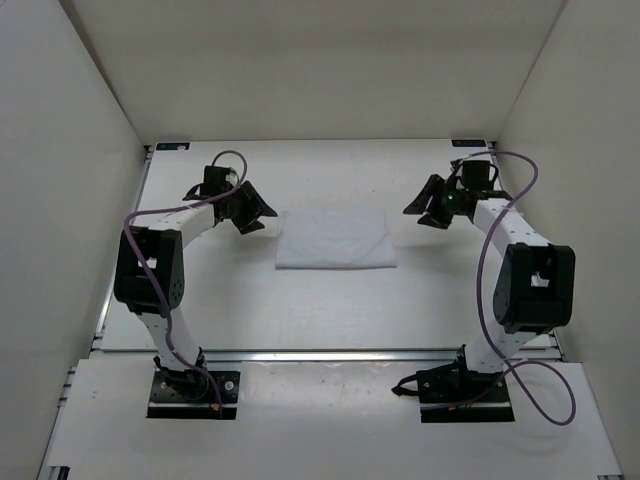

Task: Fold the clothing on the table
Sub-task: Fold the skirt

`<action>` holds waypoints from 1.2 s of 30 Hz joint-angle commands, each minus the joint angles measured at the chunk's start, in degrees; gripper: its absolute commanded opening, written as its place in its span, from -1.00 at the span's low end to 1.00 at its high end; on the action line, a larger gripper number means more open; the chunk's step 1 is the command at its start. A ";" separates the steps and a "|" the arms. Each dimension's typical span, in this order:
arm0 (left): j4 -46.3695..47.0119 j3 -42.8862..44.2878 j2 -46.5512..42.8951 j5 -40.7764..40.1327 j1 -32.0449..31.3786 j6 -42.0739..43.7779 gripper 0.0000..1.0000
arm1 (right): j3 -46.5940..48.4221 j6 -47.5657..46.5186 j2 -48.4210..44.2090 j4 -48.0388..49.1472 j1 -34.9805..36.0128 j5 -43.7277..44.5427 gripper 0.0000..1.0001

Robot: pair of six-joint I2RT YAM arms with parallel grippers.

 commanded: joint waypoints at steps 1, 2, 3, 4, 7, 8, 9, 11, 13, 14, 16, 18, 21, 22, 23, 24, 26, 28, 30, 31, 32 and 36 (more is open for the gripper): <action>3.19 -4.67 -6.36 0.86 -0.21 0.55 0.28 | -7.84 0.32 -5.81 4.43 -1.67 1.51 0.02; 3.98 -7.48 -7.77 0.68 -0.47 0.55 0.28 | -11.36 1.11 -5.83 5.74 -1.06 1.51 0.00; 4.07 -8.64 -8.31 -0.10 -0.73 1.16 0.27 | -13.92 1.38 -7.31 6.45 -0.53 1.86 -0.01; 3.72 -10.66 -9.27 -1.85 -1.52 2.12 0.27 | -15.25 3.13 -7.93 6.54 0.95 3.17 0.01; 4.42 -16.03 -11.21 -6.16 -3.89 2.75 0.29 | -20.79 6.91 -8.90 10.83 5.08 6.51 -0.01; 4.77 -18.47 -11.91 -6.52 -4.68 2.31 0.29 | -23.06 9.27 -8.91 12.50 6.40 7.39 -0.02; 5.65 -19.02 -12.18 -7.75 -5.21 1.78 0.29 | -24.83 11.30 -8.82 14.96 7.11 7.40 -0.02; 6.44 -21.04 -11.30 -9.77 -6.09 0.99 0.31 | -26.24 13.59 -7.42 17.61 9.31 9.23 -0.04; 6.88 -21.05 -10.69 -11.52 -6.97 0.81 0.40 | -25.46 14.74 -4.79 18.49 9.93 11.34 -0.07; 6.97 -20.61 -9.38 -12.23 -7.41 0.55 0.41 | -24.94 15.09 -3.38 18.84 10.37 12.40 -0.10; 7.15 -19.30 -7.53 -12.59 -7.85 -0.07 0.27 | -23.79 15.62 -1.53 19.10 10.55 13.90 -0.21; 7.33 -16.49 -4.28 -12.94 -9.08 -0.24 -0.15 | -23.26 15.80 -0.56 19.64 9.94 14.78 -0.41; 6.18 -14.37 -1.20 -12.24 -10.22 0.28 -0.90 | -22.13 13.18 -0.65 19.64 8.71 15.32 -0.98; 6.79 -14.54 -0.93 -12.07 -10.40 0.81 -1.00 | -20.55 10.55 -0.04 18.33 8.53 15.31 -1.00; 7.41 -15.33 -1.45 -11.63 -10.84 0.38 -1.00 | -18.19 8.96 0.06 16.32 7.92 15.40 -1.00; 7.76 -16.21 -1.54 -11.63 -11.02 0.37 -1.00 | -17.03 5.90 0.14 15.17 7.56 15.57 -1.00; 10.12 -18.13 -2.68 -11.89 -11.63 -0.50 -1.00 | -12.29 0.79 0.41 10.52 8.17 16.10 -1.00; 11.45 -18.94 -2.51 -11.10 -11.20 -1.21 -1.00 | -5.19 -5.27 0.59 8.32 9.84 15.84 -0.99; 11.28 -18.59 -1.81 -10.40 -11.72 -1.12 -1.00 | 2.28 -9.75 2.25 5.15 13.60 14.96 -1.00; 11.37 -18.07 -1.29 -10.31 -11.81 -1.21 -1.00 | 3.97 -11.43 2.86 4.79 15.97 13.91 -1.00; 10.93 -17.71 -1.19 -9.79 -11.90 -1.04 -1.00 | 7.03 -12.75 3.91 3.74 17.13 13.47 -1.00; 10.84 -16.83 -0.49 -9.60 -12.34 -0.86 -1.00 | 14.96 -16.01 8.83 1.36 26.08 10.05 -0.99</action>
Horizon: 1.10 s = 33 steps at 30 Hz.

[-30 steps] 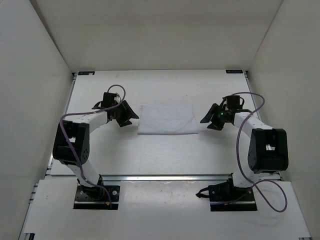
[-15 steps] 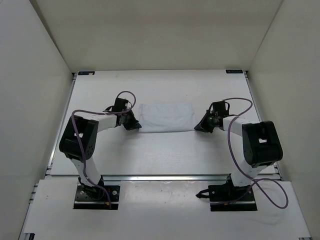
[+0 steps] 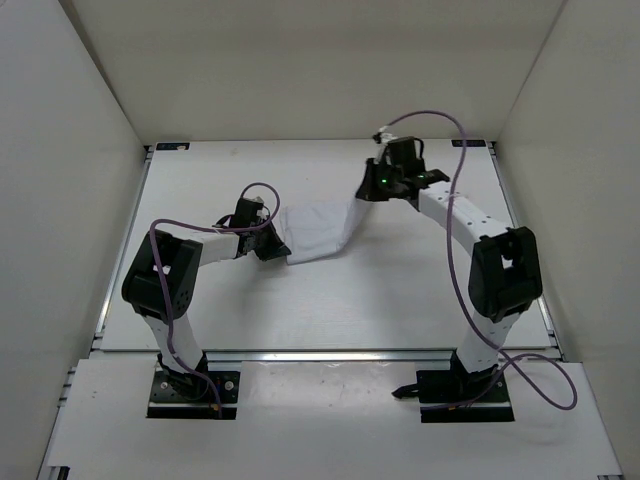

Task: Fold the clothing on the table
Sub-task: Fold the skirt

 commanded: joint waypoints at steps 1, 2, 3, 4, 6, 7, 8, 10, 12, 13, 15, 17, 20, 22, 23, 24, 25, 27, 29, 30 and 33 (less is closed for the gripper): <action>-2.82 -0.26 1.48 0.01 -0.75 0.80 -1.00 | 6.15 -7.34 4.40 -3.74 7.86 -3.99 -1.00; -2.82 0.09 1.56 -0.51 -0.84 0.80 -1.00 | 7.74 -7.78 5.29 -4.43 9.37 -4.52 -1.00; -2.56 0.09 1.57 -0.16 -0.84 0.80 -1.00 | 10.02 -8.13 7.21 -4.87 11.38 -5.05 -1.00; -2.73 0.18 1.22 0.01 -0.32 0.80 -1.00 | 10.74 -8.05 8.45 -5.05 13.67 -4.88 -0.99; -2.47 -0.26 1.39 0.72 -0.14 0.89 -1.00 | 11.01 -7.52 10.21 -3.92 16.49 -5.67 -1.00; -2.56 -0.52 1.56 0.46 -0.14 1.06 -1.00 | 10.57 -6.91 11.26 -3.39 17.89 -6.72 -0.99; -2.38 -0.70 1.48 0.63 -0.31 1.50 -1.00 | 10.22 -6.38 11.71 -2.60 18.87 -6.99 -1.00; -2.20 -1.14 1.13 1.25 0.13 1.33 -1.00 | 9.43 -5.77 14.07 -1.81 20.19 -7.77 -1.00; -2.03 -1.49 1.30 1.60 0.31 1.77 -1.00 | 9.34 -5.85 15.83 -1.71 20.81 -9.62 -1.00; -1.86 -1.84 1.30 1.86 0.39 1.86 -1.00 | 9.51 -5.50 17.41 -1.45 21.24 -10.23 -1.00; -1.94 -2.28 1.13 1.95 0.57 2.29 -0.99 | 9.86 -5.85 18.91 -2.06 21.77 -11.12 -0.97; -1.85 -2.81 0.87 2.91 0.74 2.73 -0.94 | 10.39 -5.94 20.32 -1.63 21.96 -11.30 -0.84; -1.77 -4.21 -0.97 4.31 1.35 2.21 -0.45 | 10.13 -5.59 19.54 -0.66 22.04 -10.51 -0.37; -1.50 -5.36 -3.87 5.37 1.71 1.68 -0.30 | 10.31 -5.06 17.18 -1.36 21.69 -8.93 -0.20; -1.24 -6.32 -5.01 5.90 2.32 0.99 -0.26 | 9.61 -4.71 15.25 -1.45 21.34 -9.18 -0.17; -1.33 -7.37 -6.94 6.60 2.41 0.80 -0.15 | 9.60 -4.36 12.18 -1.88 20.73 -8.66 -0.15; -1.76 -7.64 -8.79 6.96 2.67 0.37 0.03 | 8.65 -3.40 11.11 -2.41 20.20 -8.92 -0.14; -2.99 -9.31 -11.69 7.13 3.20 0.28 0.96 | 5.49 -0.86 3.32 -2.51 18.36 -7.61 -0.13; -4.92 -10.19 -14.60 7.66 3.64 0.45 0.97 | -0.04 2.14 -3.19 -0.84 16.08 -6.03 -0.13; -4.93 -10.63 -16.26 9.49 4.51 0.89 0.98 | -4.07 5.28 -7.84 -0.49 14.41 -4.72 -0.12; -9.65 -10.38 -19.61 11.79 5.05 2.37 0.98 | -16.04 10.84 -18.48 1.62 9.58 -3.92 -0.12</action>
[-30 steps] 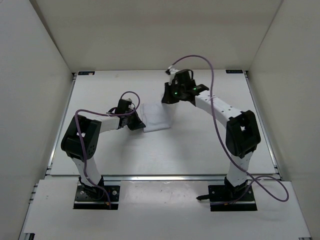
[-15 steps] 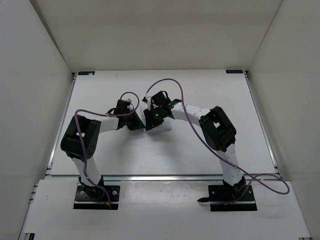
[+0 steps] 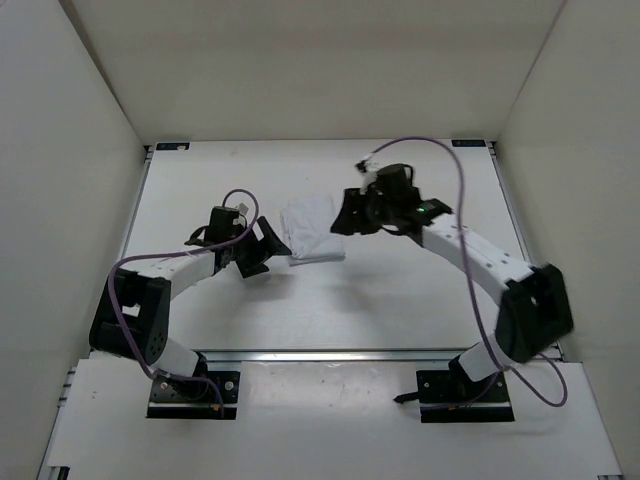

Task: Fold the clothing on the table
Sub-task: Fold the skirt

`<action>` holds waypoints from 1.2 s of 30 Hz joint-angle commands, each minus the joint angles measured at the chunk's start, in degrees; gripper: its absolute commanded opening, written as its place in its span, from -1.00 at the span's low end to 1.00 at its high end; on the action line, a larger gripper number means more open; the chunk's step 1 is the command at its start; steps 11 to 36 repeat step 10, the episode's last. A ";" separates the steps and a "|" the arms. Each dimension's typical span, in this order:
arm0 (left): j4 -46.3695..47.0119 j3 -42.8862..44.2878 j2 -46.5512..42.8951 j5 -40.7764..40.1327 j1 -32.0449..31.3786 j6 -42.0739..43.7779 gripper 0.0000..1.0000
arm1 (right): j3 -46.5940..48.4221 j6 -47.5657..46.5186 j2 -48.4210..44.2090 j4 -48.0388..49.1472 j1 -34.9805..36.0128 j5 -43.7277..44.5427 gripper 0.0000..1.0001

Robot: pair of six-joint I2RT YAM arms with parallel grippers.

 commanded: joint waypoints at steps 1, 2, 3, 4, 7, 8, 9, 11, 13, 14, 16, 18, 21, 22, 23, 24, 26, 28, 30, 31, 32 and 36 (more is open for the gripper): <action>-7.25 0.07 -3.38 3.42 0.39 3.30 0.97 | -11.23 8.07 -10.60 3.20 -5.97 2.88 -0.12; -9.87 0.43 -3.73 3.95 0.39 3.83 0.97 | -15.10 8.43 -13.49 3.29 -6.43 2.62 -0.13; -11.28 0.69 -3.99 4.13 -0.48 5.23 0.97 | -16.71 8.69 -16.57 3.47 -8.00 2.80 -0.13; -12.25 0.70 -4.08 4.04 -0.66 6.20 0.97 | -18.81 8.69 -17.99 2.95 -9.23 2.80 -0.13; -12.88 -0.26 -6.44 4.90 -3.20 8.92 0.97 | -21.55 8.43 -21.51 1.45 -10.47 3.15 -0.13; -13.05 0.08 -6.54 4.66 -4.17 10.15 0.97 | -21.73 7.82 -22.21 0.75 -10.56 3.15 -0.12; -15.14 0.52 -6.63 2.83 -4.35 10.77 0.97 | -21.91 7.82 -22.40 0.40 -10.39 3.58 -0.12; -16.47 1.74 -6.72 -0.24 -5.22 10.95 0.97 | -21.74 7.73 -22.57 0.22 -10.13 3.76 -0.12; -16.47 1.74 -6.72 -0.24 -5.22 10.95 0.97 | -21.74 7.73 -22.57 0.22 -10.13 3.76 -0.12; -16.47 1.74 -6.72 -0.24 -5.22 10.95 0.97 | -21.74 7.73 -22.57 0.22 -10.13 3.76 -0.12; -16.47 1.74 -6.72 -0.24 -5.22 10.95 0.97 | -21.74 7.73 -22.57 0.22 -10.13 3.76 -0.12; -16.47 1.74 -6.72 -0.24 -5.22 10.95 0.97 | -21.74 7.73 -22.57 0.22 -10.13 3.76 -0.12; -16.47 1.74 -6.72 -0.24 -5.22 10.95 0.97 | -21.74 7.73 -22.57 0.22 -10.13 3.76 -0.12; -16.47 1.74 -6.72 -0.24 -5.22 10.95 0.97 | -21.74 7.73 -22.57 0.22 -10.13 3.76 -0.12; -16.47 1.74 -6.72 -0.24 -5.22 10.95 0.97 | -21.74 7.73 -22.57 0.22 -10.13 3.76 -0.12; -16.47 1.74 -6.72 -0.24 -5.22 10.95 0.97 | -21.74 7.73 -22.57 0.22 -10.13 3.76 -0.12; -16.47 1.74 -6.72 -0.24 -5.22 10.95 0.97 | -21.74 7.73 -22.57 0.22 -10.13 3.76 -0.12; -16.47 1.74 -6.72 -0.24 -5.22 10.95 0.97 | -21.74 7.73 -22.57 0.22 -10.13 3.76 -0.12; -16.47 1.74 -6.72 -0.24 -5.22 10.95 0.97 | -21.74 7.73 -22.57 0.22 -10.13 3.76 -0.12; -16.47 1.74 -6.72 -0.24 -5.22 10.95 0.97 | -21.74 7.73 -22.57 0.22 -10.13 3.76 -0.12; -16.47 1.74 -6.72 -0.24 -5.22 10.95 0.97 | -21.74 7.73 -22.57 0.22 -10.13 3.76 -0.12; -16.47 1.74 -6.72 -0.24 -5.22 10.95 0.97 | -21.74 7.73 -22.57 0.22 -10.13 3.76 -0.12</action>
